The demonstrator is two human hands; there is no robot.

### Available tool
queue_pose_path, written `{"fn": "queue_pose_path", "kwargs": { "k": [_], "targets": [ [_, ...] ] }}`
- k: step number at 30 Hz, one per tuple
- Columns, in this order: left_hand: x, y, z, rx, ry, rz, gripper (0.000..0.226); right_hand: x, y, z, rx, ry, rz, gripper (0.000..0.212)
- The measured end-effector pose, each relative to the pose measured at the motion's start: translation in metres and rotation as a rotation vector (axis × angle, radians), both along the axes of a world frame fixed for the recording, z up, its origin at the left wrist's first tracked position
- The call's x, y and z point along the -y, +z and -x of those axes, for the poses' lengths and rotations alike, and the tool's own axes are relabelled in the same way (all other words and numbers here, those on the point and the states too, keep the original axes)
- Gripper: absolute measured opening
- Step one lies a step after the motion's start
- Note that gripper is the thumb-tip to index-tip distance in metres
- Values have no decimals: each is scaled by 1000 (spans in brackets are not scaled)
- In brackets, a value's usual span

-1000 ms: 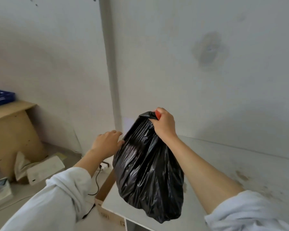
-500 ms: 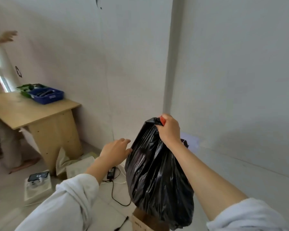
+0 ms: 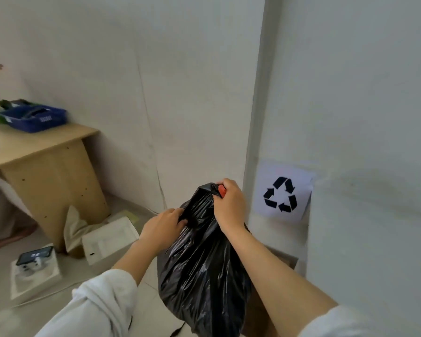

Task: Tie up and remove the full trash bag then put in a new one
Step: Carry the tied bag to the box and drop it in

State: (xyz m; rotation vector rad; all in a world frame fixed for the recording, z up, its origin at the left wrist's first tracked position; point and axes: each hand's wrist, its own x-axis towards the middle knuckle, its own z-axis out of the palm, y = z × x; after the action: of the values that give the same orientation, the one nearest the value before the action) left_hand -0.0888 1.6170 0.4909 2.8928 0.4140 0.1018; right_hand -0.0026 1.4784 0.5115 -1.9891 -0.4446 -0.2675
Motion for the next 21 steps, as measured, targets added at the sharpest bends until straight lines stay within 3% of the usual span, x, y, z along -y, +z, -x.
{"fn": "queue_pose_path", "kwargs": {
  "k": [7,17,21],
  "targets": [
    [-2,-161,-43,-22,-107,163,45,-3,-149,-43,18,-102,84,15],
    [26,-318,-84,-46,-196,211,45,26,-292,-55,70,-406,331,21],
    [32,-387,-82,-51,-192,285,44,42,-335,-50,66,-554,332,21]
  ]
}}
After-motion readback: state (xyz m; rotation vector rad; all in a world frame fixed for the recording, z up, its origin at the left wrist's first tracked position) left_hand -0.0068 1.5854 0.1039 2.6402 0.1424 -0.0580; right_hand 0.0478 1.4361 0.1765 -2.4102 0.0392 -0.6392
